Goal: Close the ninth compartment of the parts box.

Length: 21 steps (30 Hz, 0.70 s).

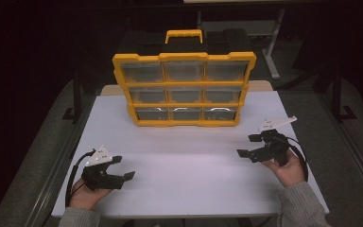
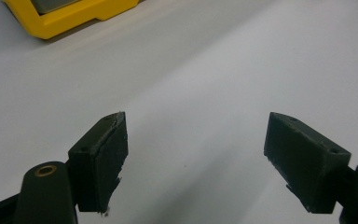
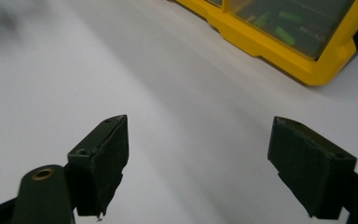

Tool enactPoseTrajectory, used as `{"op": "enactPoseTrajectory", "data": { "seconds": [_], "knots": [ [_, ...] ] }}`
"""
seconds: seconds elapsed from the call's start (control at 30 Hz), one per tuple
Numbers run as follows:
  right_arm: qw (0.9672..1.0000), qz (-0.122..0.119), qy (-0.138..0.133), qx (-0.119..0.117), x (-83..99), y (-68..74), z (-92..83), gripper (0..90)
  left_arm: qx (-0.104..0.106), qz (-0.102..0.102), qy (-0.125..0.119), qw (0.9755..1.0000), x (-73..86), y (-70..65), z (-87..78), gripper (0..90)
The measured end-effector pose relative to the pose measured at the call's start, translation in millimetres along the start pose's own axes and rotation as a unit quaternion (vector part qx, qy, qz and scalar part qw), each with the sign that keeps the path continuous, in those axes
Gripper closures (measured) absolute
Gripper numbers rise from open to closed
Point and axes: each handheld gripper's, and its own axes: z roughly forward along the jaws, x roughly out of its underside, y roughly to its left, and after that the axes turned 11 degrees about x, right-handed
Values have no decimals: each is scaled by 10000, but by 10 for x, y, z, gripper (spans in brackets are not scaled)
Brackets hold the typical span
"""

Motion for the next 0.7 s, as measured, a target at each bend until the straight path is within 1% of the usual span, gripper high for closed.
{"op": "enactPoseTrajectory", "data": {
  "seconds": [0.07,0.1,0.13,0.17,0.2,0.23,0.27,0.3,0.33,0.37,0.4,0.43,0.47,0.5,0.53,0.57,0.6,0.63,0.67,0.7],
  "knots": [
    [10000,21,-14,2,48,-7,-2,178,16,35,13,10000,12,4,-9,211],
    [10000,83,16,-9,74,-5,-10,178,20,25,12,10000,15,2,-8,211],
    [10000,51,-7,21,95,-11,-8,178,12,-9,-41,10000,22,-6,-1,211],
    [10000,57,2,25,112,-13,-10,176,8,50,15,10000,29,1,-9,211],
    [10000,82,24,41,134,-15,-14,172,32,58,68,10000,36,2,-16,211],
    [9999,129,37,46,153,-16,-18,163,31,8,-11,10000,48,-7,-4,212],
    [9998,181,66,46,168,-16,-25,161,19,36,35,10000,56,-5,-10,212],
    [9998,193,48,42,190,-18,-29,161,12,22,2,10000,63,-10,-5,211],
    [9999,163,28,44,207,-24,-30,161,15,2,32,10000,69,-16,-9,212],
    [9997,220,49,48,217,-19,-32,161,15,44,76,10000,74,-15,-16,211],
    [9998,184,40,36,230,-24,-33,161,9,71,91,9999,79,-16,-17,211],
    [9997,223,37,38,239,-20,-34,161,11,65,88,9999,83,-18,-15,212],
    [9998,204,10,32,249,-23,-31,159,16,19,45,10000,92,-26,-3,211],
    [9996,266,42,-6,262,-16,-30,157,19,24,79,10000,96,-27,-3,211],
    [9996,265,24,-21,272,-15,-26,157,35,52,107,9999,102,-27,2,211],
    [9997,244,14,-41,287,-12,-22,157,49,16,101,9999,107,-38,15,211],
    [9997,252,21,-49,296,2,-22,157,60,41,151,9999,106,-39,23,211],
    [9997,236,44,-34,301,21,-23,157,72,31,141,9999,104,-43,36,210],
    [9998,173,62,-10,308,36,-21,157,83,40,134,9999,100,-46,48,208],
    [9999,147,84,-5,314,54,-22,157,91,119,197,9997,95,-39,46,206]
  ]
}}
